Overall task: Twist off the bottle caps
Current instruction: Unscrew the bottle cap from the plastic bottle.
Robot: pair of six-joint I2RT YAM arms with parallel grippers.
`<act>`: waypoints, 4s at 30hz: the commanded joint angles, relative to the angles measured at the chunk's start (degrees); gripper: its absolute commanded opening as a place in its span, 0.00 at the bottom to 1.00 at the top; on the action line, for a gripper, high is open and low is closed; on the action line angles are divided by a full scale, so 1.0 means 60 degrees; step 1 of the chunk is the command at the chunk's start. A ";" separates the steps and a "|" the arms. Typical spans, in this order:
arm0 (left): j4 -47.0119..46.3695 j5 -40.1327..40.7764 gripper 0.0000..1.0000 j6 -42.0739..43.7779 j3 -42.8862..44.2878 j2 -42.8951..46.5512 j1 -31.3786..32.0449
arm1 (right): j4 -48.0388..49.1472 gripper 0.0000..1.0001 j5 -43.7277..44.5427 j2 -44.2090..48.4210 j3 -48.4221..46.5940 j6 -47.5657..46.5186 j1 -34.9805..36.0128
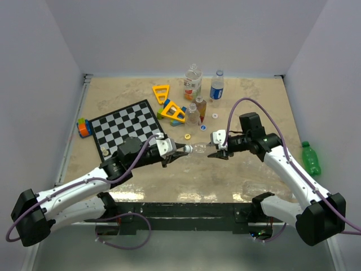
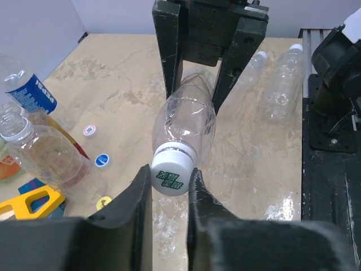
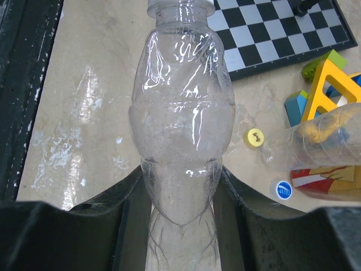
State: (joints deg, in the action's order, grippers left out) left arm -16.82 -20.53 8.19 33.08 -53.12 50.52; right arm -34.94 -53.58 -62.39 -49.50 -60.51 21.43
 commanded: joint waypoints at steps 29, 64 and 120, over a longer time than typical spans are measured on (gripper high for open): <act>0.4708 0.3789 0.70 -0.9613 0.3643 -0.1240 0.0032 | 0.0125 0.13 -0.0064 -0.0046 -0.0056 -0.0066 0.0032; 0.1749 -0.0547 0.66 0.2034 0.1415 -0.0271 0.0017 | 0.0154 0.13 -0.0035 -0.0134 -0.0042 -0.0066 0.0032; 0.5587 0.3101 0.00 -1.3523 0.2939 -0.0492 -0.0656 | 0.0110 0.13 -0.0035 -0.0046 -0.0042 -0.0081 0.0032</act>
State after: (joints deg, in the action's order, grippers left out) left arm 18.70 -3.75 -71.57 51.55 -58.65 49.34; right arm -32.23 -53.63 -63.68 -49.34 -60.51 21.87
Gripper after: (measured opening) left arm 0.336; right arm 0.436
